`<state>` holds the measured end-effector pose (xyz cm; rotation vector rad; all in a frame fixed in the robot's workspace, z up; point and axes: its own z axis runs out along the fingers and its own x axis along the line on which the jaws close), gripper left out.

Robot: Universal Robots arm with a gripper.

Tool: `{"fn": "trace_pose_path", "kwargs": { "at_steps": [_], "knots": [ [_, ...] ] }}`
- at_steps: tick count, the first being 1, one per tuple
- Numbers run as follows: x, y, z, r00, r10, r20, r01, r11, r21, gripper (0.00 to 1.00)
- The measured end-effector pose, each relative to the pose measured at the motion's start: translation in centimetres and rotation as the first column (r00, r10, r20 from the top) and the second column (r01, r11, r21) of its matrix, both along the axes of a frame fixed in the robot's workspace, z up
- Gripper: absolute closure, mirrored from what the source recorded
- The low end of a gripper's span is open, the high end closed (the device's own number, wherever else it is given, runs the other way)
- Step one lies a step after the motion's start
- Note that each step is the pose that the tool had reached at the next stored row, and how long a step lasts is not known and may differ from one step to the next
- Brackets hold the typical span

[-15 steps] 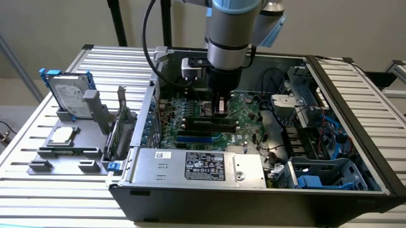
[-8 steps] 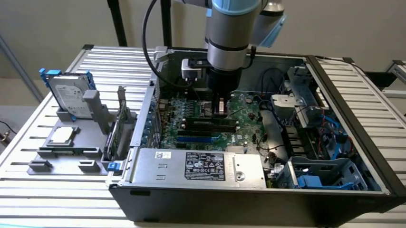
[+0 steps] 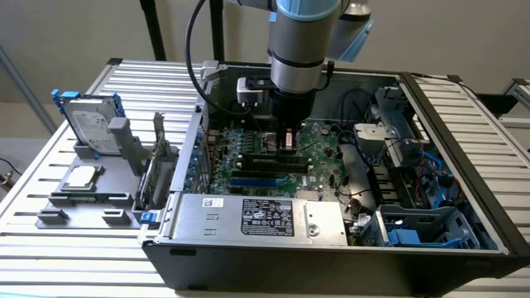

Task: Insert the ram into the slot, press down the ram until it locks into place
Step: 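Insert the ram into the slot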

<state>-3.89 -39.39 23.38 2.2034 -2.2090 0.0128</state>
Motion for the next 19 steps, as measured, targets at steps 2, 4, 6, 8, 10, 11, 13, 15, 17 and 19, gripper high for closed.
{"fn": "trace_pose_path", "kwargs": {
  "at_steps": [2,4,6,8,10,11,13,15,17,19],
  "knots": [
    [0.0,0.0,-0.03,1.0,-0.001,0.0,0.001,1.0,0.0,0.87],
    [0.0,-0.01,-0.06,1.0,-0.003,0.0001,0.003,1.0,-0.0001,0.87],
    [0.0,-0.02,-0.1,1.0,-0.005,0.0,0.005,1.0,-0.0002,0.87],
    [0.0,-0.04,-0.14,1.0,-0.008,0.0001,0.008,1.0,-0.0003,0.87],
    [0.0,-0.06,-0.17,0.9999,-0.011,0.0,0.011,0.9999,-0.0005,0.87],
    [0.0,-0.06,-0.18,0.9999,-0.012,0.0,0.012,0.9999,-0.0007,0.87],
    [0.0,-0.08,-0.2,0.9999,-0.015,0.0,0.015,0.9999,-0.001,0.87],
    [0.01,-0.08,-0.21,0.9998,-0.017,0.0001,0.017,0.9998,-0.0013,0.87],
    [0.02,-0.08,-0.21,0.9998,-0.019,0.0001,0.019,0.9998,-0.0016,0.87],
    [0.02,-0.08,-0.22,0.9998,-0.019,0.0,0.019,0.9998,-0.0018,0.87]
  ]
}}
